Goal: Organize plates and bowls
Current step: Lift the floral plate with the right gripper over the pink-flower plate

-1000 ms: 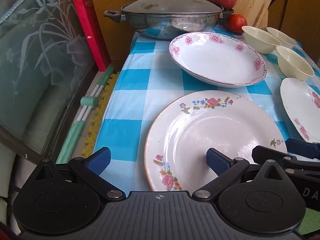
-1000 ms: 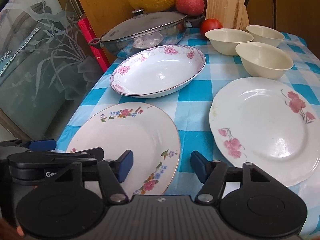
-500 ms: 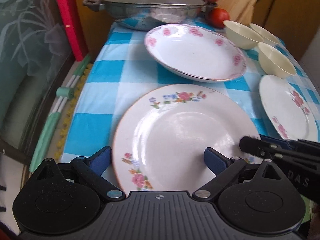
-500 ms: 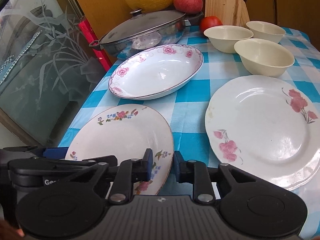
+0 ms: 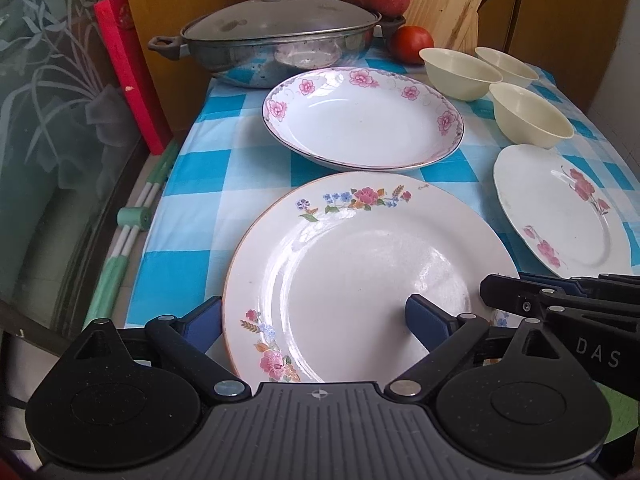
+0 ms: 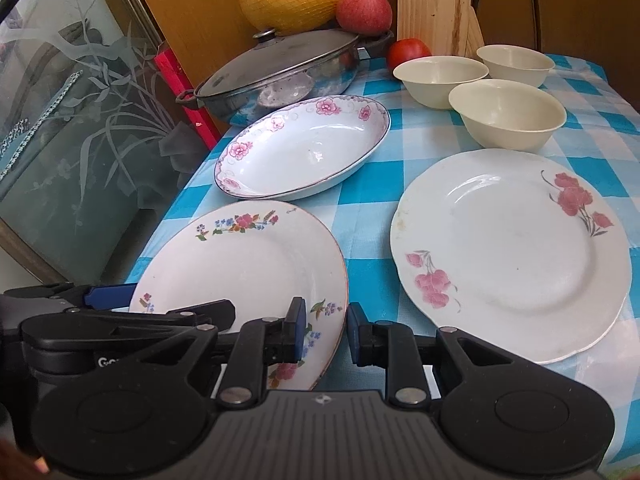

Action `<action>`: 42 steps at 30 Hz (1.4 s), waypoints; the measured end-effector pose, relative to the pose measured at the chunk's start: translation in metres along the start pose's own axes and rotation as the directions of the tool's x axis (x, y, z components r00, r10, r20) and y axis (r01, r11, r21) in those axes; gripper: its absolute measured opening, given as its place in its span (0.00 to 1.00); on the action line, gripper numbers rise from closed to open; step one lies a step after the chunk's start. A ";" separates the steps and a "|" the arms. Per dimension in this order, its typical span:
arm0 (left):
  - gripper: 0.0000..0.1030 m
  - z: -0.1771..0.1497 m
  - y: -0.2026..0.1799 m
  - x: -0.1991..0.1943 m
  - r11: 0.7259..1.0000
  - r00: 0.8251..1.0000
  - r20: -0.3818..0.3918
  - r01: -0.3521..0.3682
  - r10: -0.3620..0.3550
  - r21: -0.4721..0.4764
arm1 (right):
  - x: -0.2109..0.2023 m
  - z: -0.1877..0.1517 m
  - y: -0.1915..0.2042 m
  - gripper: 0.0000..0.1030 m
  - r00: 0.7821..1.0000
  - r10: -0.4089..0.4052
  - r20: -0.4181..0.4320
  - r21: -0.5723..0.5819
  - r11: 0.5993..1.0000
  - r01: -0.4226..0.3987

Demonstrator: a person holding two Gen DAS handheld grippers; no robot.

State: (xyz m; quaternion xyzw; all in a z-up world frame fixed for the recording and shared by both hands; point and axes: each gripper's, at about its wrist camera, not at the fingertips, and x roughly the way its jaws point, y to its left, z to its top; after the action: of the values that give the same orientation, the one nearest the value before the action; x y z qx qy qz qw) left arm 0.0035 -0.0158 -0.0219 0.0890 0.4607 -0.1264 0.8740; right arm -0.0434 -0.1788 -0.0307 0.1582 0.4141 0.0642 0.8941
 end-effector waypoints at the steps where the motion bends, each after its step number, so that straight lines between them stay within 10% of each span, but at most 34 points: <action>1: 0.94 0.001 0.000 -0.002 1.000 1.000 0.010 -0.005 0.005 -0.003 | -0.002 0.000 0.000 0.21 1.000 0.006 0.005 0.005 1.000 -0.006; 38: 0.91 0.017 -0.090 -0.001 0.977 0.997 0.078 0.001 -0.018 0.215 | -0.043 0.003 -0.051 0.21 0.969 -0.213 0.126 0.041 0.977 0.210; 42: 0.92 0.024 -0.090 0.008 0.980 0.995 0.012 0.097 -0.100 0.174 | -0.044 0.005 -0.063 0.20 0.964 -0.237 0.122 0.075 0.970 0.230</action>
State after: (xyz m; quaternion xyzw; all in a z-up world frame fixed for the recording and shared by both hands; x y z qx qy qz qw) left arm -0.0007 -0.1096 -0.0182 0.1403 0.4427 -0.2099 0.8604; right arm -0.0693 -0.2502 -0.0169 0.1391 0.3724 -0.0646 0.9153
